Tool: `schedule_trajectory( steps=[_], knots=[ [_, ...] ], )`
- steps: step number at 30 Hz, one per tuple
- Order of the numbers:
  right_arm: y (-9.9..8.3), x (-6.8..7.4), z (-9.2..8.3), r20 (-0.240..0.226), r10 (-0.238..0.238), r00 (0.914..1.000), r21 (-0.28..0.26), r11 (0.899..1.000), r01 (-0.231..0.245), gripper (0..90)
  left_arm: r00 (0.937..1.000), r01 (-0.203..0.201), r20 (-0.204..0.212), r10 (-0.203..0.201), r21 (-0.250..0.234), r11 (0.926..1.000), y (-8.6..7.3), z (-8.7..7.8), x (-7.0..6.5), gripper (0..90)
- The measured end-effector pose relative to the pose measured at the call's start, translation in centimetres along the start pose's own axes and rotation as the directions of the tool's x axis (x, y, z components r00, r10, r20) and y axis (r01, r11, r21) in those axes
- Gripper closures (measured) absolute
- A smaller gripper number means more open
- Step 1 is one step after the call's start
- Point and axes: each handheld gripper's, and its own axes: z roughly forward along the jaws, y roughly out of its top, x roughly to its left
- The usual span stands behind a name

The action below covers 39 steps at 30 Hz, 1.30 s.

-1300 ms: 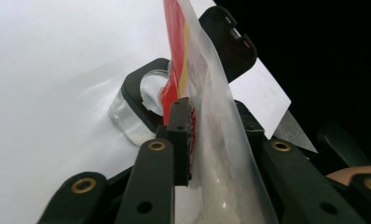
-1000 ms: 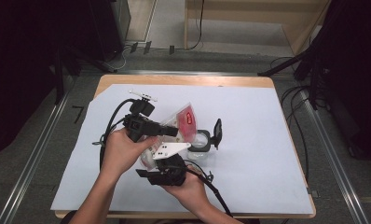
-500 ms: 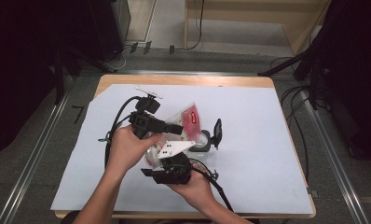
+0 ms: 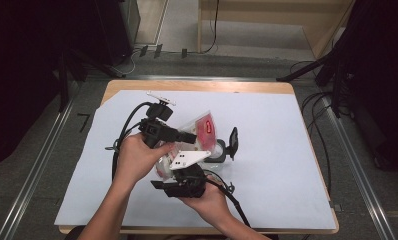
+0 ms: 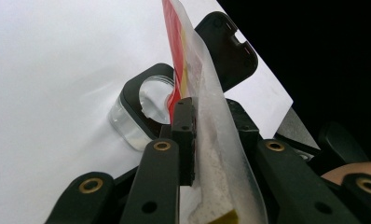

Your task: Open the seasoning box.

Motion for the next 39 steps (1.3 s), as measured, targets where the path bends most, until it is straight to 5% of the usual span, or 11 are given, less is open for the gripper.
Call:
schedule_trajectory(
  steps=[27,39],
  knots=[
    [0.7,-0.7,-0.4,-0.011,0.022,0.9997,-0.012,1.0,-0.022,62.6,1.0,0.006,-0.006,-0.005,0.054,0.9985,1.9,0.5,-0.4,78.6],
    [0.5,-0.5,-0.2,-0.008,0.016,0.9998,-0.008,1.0,-0.016,63.6,0.9999,-0.008,-0.009,0.008,0.035,0.9994,1.3,0.2,-0.3,76.1]
  ],
)
